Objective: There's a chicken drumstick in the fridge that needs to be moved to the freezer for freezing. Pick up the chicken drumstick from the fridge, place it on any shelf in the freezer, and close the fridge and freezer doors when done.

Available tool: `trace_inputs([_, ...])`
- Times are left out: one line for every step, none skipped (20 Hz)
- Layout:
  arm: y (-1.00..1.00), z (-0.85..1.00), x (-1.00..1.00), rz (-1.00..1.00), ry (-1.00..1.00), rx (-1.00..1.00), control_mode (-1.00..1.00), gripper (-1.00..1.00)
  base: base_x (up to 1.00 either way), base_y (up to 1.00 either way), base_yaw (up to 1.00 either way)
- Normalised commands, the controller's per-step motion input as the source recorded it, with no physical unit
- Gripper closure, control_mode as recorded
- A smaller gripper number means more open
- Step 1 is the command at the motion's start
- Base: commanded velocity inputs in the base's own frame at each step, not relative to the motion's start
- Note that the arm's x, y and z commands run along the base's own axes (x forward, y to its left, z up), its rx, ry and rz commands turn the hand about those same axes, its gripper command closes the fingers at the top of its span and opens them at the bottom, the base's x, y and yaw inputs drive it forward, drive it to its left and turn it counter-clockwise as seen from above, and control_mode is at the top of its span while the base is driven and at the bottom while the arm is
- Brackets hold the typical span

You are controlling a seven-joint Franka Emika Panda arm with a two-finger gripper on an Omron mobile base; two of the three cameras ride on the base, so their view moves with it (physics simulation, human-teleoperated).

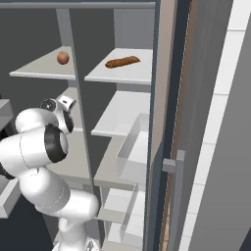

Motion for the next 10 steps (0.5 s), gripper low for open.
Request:
trace_inputs([0.00, 0.00, 0.39, -0.01, 0.09, 0.00, -1.00, 1.00, 0.00, 0.00, 0.00])
trace_inputs([0.01, 0.00, 0.40, 0.00, 0.10, 0.00, -1.00, 1.00, 0.00, 0.00, 0.00])
trace_inputs([0.00, 0.00, 0.39, 0.00, 0.10, 0.00, -1.00, 1.00, 0.00, 0.00, 0.00])
trace_inputs([0.00, -0.01, 0.39, 0.00, 0.10, 0.00, -1.00, 1.00, 0.00, 0.00, 0.00])
trace_inputs([0.00, -0.04, 0.36, 0.00, 0.09, 0.00, -1.00, 1.00, 0.00, 0.00, 0.00])
trace_inputs([0.00, -0.04, 0.35, 0.00, 0.09, 0.00, -1.00, 1.00, 0.00, 0.00, 0.00])
trace_inputs([0.00, -0.06, 0.32, 0.00, 0.10, 0.00, -1.00, 1.00, 0.00, 0.00, 0.00])
trace_inputs([0.00, -0.09, 0.31, 0.00, 0.11, 0.00, -1.00, 1.00, 0.00, 0.00, 0.00])
trace_inputs([0.00, -0.08, 0.30, 0.00, 0.12, 0.00, -1.00, 1.00, 0.00, 0.00, 0.00])
trace_inputs([0.00, -0.08, 0.29, 0.00, 0.13, 0.00, -1.00, 1.00, 0.00, 0.00, 0.00])
